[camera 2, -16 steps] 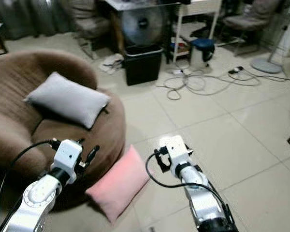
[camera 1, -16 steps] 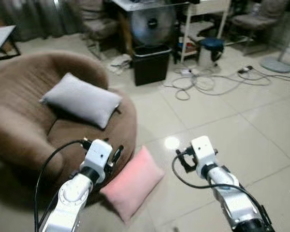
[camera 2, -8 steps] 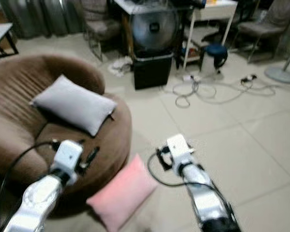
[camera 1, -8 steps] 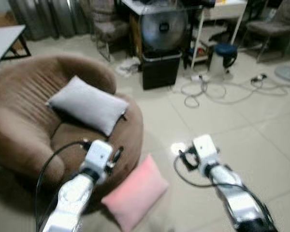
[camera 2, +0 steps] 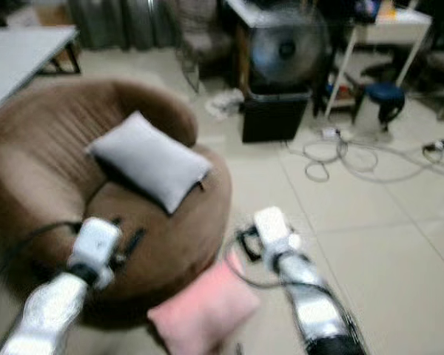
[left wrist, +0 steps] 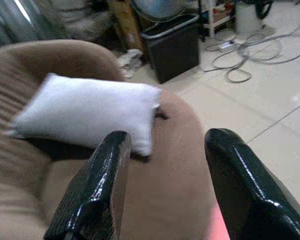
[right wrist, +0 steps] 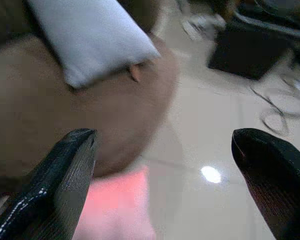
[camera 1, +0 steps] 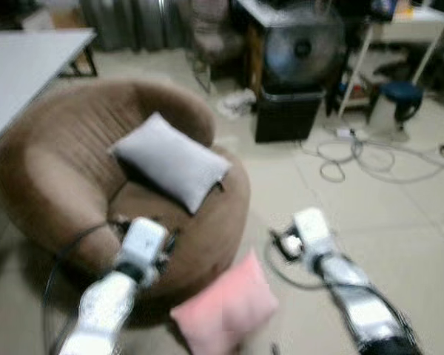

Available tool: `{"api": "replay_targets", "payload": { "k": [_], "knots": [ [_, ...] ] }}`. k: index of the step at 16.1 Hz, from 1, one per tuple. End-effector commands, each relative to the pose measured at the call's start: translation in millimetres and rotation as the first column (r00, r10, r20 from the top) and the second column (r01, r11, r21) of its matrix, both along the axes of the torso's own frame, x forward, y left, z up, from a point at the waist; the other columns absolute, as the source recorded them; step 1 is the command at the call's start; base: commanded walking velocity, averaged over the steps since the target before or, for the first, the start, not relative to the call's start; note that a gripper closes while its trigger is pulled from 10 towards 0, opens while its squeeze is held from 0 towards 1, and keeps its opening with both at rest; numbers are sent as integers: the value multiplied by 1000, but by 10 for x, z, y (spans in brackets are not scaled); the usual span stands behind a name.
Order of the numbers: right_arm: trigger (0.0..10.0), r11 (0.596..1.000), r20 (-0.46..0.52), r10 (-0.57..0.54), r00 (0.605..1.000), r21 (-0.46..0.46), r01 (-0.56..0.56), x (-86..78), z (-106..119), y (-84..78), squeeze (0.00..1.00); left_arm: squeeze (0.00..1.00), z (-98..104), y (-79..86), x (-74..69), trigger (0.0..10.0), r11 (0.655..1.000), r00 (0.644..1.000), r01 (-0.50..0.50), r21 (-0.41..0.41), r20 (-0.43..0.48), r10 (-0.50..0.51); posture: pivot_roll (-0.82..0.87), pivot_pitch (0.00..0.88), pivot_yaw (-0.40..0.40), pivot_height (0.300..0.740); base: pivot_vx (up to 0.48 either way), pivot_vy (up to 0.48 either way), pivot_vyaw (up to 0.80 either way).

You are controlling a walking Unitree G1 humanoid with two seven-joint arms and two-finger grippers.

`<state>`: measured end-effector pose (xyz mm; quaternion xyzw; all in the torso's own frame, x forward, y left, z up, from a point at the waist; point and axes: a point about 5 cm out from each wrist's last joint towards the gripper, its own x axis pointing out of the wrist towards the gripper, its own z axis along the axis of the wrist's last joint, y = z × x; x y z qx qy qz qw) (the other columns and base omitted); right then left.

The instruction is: Move the pillow to the sofa from floor

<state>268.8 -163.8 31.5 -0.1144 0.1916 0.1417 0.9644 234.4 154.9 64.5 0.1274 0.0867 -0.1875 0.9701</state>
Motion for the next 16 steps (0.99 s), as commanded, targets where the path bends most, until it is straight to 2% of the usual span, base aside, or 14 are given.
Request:
{"api": "replay_targets", "payload": {
  "k": [1,9,16],
  "knots": [
    [10000,1000,16,-3,1000,12,3,32,33,31,0,0,-19,71,-8,10000,1000,1000,-16,5,-25,16,92,0,27,740,0,0,0],
    [10000,1000,19,-29,999,11,29,9,25,-24,0,0,-85,80,-12,10000,998,997,-54,-31,-57,53,80,0,21,736,0,0,0],
    [10000,1000,7,-10,1000,10,10,-19,19,-12,0,0,-115,68,-43,10000,997,996,-63,-33,-70,61,89,0,9,657,0,0,0]
  ]
}}
